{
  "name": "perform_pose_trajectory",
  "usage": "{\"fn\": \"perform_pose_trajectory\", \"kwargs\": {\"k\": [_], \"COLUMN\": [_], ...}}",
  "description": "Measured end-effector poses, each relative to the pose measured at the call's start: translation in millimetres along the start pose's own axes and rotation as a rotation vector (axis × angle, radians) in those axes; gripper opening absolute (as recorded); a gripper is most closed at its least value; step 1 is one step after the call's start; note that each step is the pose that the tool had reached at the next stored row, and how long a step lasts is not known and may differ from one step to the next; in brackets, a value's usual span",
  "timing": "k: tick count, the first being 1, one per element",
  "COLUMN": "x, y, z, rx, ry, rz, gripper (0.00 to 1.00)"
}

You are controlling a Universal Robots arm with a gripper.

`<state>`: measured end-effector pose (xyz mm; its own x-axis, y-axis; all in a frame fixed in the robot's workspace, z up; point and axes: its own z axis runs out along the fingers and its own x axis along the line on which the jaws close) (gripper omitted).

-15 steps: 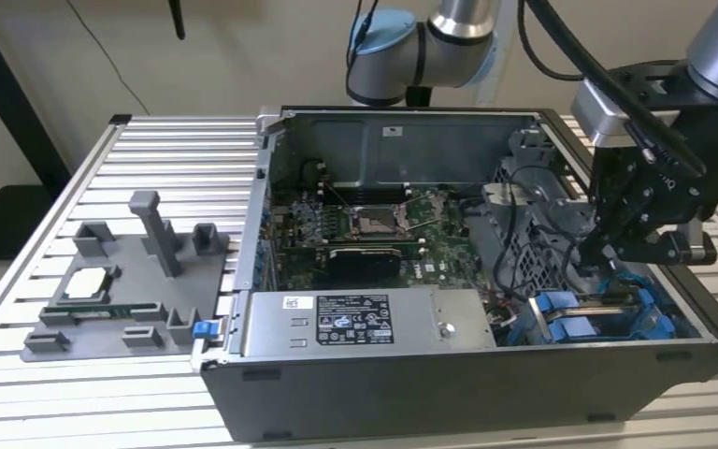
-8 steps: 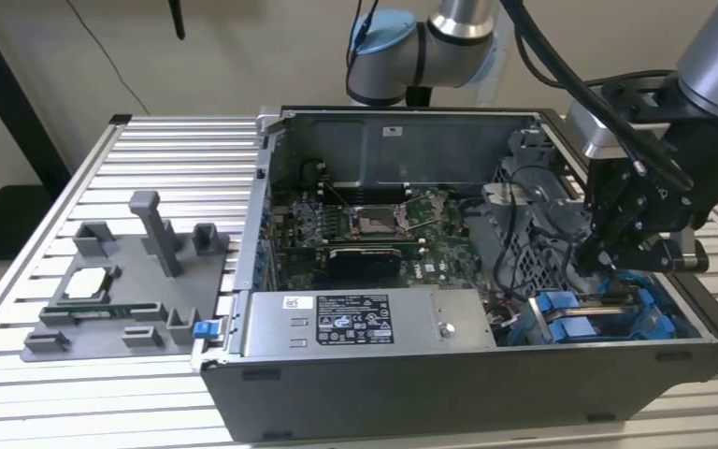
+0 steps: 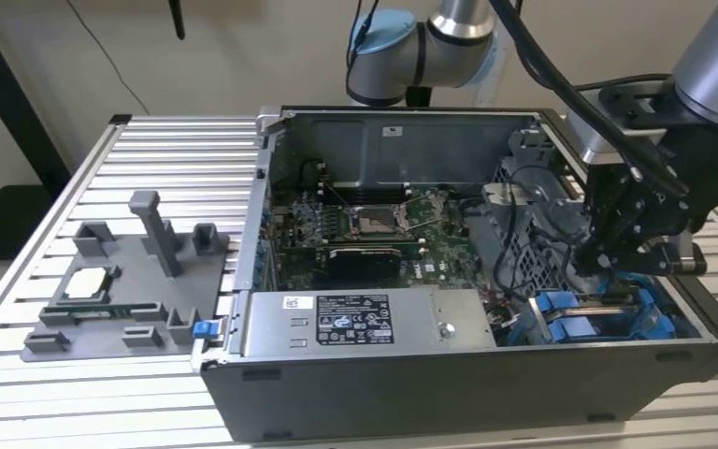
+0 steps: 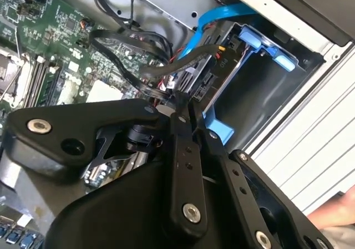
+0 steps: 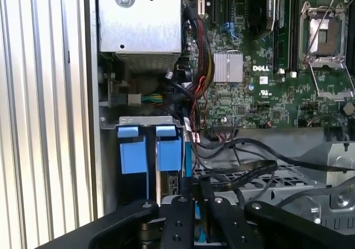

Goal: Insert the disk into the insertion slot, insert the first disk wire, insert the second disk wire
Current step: 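Insert the second disk wire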

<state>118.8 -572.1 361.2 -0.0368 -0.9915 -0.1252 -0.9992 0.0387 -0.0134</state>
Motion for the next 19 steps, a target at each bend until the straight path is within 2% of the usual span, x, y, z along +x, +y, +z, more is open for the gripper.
{"fn": "perform_pose_trajectory", "kwargs": {"k": [2, 3, 8, 12, 19], "x": [0.6, 0.7, 1.2, 1.9, 2.4], "y": [0.0, 0.0, -0.1, -0.2, -7.2], "z": [1.3, 1.7, 3.6, 9.3, 15.2], "rx": [0.0056, 0.0082, 0.0268, 0.034, 0.0348], "ry": [0.0038, 0.0087, 0.0483, 0.0509, 0.051], "rz": [-0.001, -0.001, -0.004, -0.004, -0.004], "gripper": [0.0, 0.0, 0.0, 0.0, 0.0]}}
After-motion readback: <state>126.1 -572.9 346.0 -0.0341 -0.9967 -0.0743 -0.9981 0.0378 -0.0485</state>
